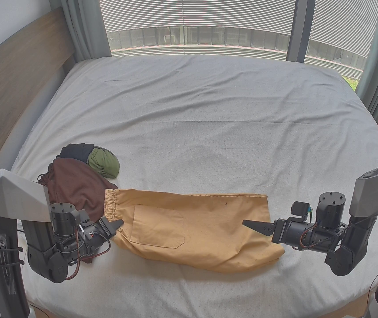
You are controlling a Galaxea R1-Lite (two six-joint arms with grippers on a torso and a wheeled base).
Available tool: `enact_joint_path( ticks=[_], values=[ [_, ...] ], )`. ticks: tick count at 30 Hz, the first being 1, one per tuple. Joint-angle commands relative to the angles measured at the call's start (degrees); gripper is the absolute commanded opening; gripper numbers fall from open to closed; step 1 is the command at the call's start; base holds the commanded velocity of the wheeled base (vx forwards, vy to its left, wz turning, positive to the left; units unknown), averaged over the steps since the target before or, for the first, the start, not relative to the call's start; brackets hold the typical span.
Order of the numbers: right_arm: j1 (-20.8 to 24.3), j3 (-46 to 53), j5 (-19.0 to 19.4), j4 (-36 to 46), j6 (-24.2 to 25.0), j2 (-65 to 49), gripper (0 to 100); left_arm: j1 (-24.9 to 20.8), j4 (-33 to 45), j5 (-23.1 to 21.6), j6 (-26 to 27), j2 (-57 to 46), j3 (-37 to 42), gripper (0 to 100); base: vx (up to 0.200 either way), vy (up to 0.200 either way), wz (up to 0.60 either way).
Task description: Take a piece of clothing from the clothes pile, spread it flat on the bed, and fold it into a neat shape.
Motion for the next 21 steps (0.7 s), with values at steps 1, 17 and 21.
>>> enact_joint_path(
  ticks=[1,17,21],
  values=[
    [0.03,0.01,-0.08,-0.03,0.05,0.1,100,0.13,-0.1,-0.1,1.84,-1.19,0.61,0,0.0,0.0,0.0],
    [-0.23,-0.08,-0.08,-0.12,0.05,-0.7,100,-9.89,-0.01,0.51,4.21,-6.46,-0.45,0,0.0,0.0,0.0],
    [-0.23,-0.08,-0.08,-0.12,0.05,-0.87,100,-11.3,0.08,0.69,4.39,-6.28,-0.8,0,0.0,0.0,0.0]
  ],
)
